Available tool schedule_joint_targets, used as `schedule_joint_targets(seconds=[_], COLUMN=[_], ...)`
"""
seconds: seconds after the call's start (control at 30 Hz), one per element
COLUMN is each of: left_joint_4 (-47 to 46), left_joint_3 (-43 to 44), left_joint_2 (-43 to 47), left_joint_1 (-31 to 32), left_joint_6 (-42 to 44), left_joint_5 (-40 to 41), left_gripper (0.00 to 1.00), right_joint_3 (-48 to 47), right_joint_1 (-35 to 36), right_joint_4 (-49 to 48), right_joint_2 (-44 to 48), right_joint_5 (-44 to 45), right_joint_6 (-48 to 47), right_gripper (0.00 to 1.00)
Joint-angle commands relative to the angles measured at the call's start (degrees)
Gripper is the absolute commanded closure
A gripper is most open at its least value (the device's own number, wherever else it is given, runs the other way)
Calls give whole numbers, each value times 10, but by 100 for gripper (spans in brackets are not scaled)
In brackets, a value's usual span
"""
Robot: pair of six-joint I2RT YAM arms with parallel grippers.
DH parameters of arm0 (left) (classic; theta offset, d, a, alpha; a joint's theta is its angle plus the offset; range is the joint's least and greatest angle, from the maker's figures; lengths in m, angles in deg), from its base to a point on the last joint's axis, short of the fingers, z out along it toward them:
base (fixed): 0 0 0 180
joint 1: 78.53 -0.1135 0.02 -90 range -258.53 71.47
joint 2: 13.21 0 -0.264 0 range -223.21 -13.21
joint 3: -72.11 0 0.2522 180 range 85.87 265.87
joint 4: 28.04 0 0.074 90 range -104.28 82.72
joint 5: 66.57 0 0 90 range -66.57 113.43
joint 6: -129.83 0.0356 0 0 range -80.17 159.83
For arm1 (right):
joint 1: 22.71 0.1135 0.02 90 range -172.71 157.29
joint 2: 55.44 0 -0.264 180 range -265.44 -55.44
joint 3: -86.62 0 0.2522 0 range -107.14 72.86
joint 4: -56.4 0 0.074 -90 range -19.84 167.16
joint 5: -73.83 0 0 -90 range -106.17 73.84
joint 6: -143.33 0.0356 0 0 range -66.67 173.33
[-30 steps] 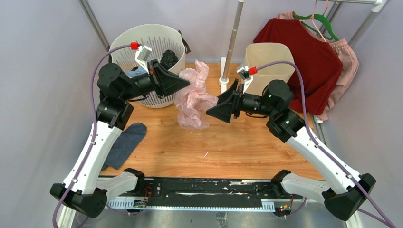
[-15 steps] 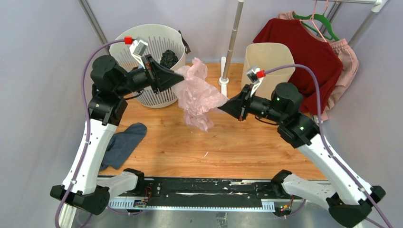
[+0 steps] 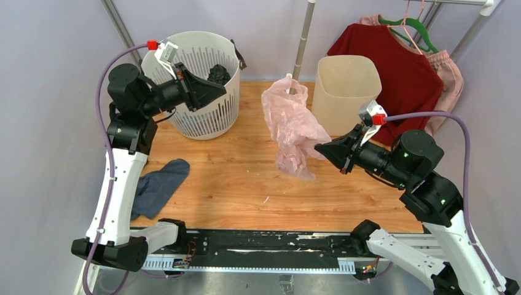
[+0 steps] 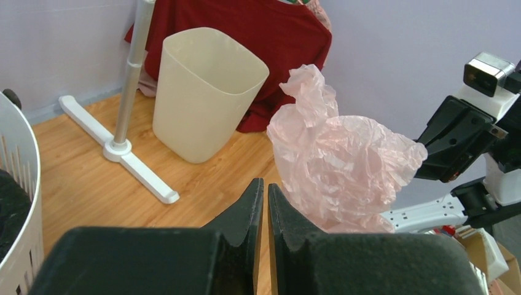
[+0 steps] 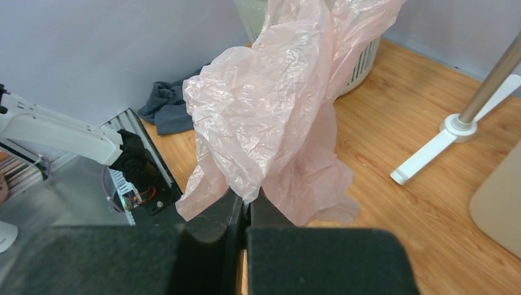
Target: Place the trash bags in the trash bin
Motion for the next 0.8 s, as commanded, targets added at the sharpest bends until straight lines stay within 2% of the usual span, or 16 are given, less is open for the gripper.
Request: schedule_joint_targets(seconds=[0.0, 0.07, 0.13, 0.23, 0.3, 0.43, 0.6, 0.77], left_joint_4=[-29, -58, -93, -115, -124, -102, 18, 36], left_joint_3=[6, -13, -43, -90, -105, -112, -81, -80], left_joint_2=[2, 5, 12, 28, 34, 26, 3, -2], left_joint_1=[-4, -4, -4, -2, 2, 27, 45, 56], left_joint_6=[-30, -52, -71, -78, -77, -48, 64, 91], left_joint_5=[-30, -45, -66, -80, -82, -71, -6, 16], left_gripper=[87, 84, 77, 51, 43, 40, 39, 37], right_joint_3=[-23, -29, -34, -35, -33, -36, -54, -66], right_joint_1=[4, 4, 4, 4, 4, 4, 4, 4], right_joint_4=[42, 40, 34, 20, 13, -7, -16, -19], right_joint_2=[-2, -11, -21, -34, -45, -81, -124, -152], right_joint_5=[28, 21, 13, -4, -17, -64, -107, -135], right_joint_6=[-27, -25, -24, -24, -23, -21, -15, -10], right_gripper=[100, 100, 100, 100, 100, 100, 100, 100])
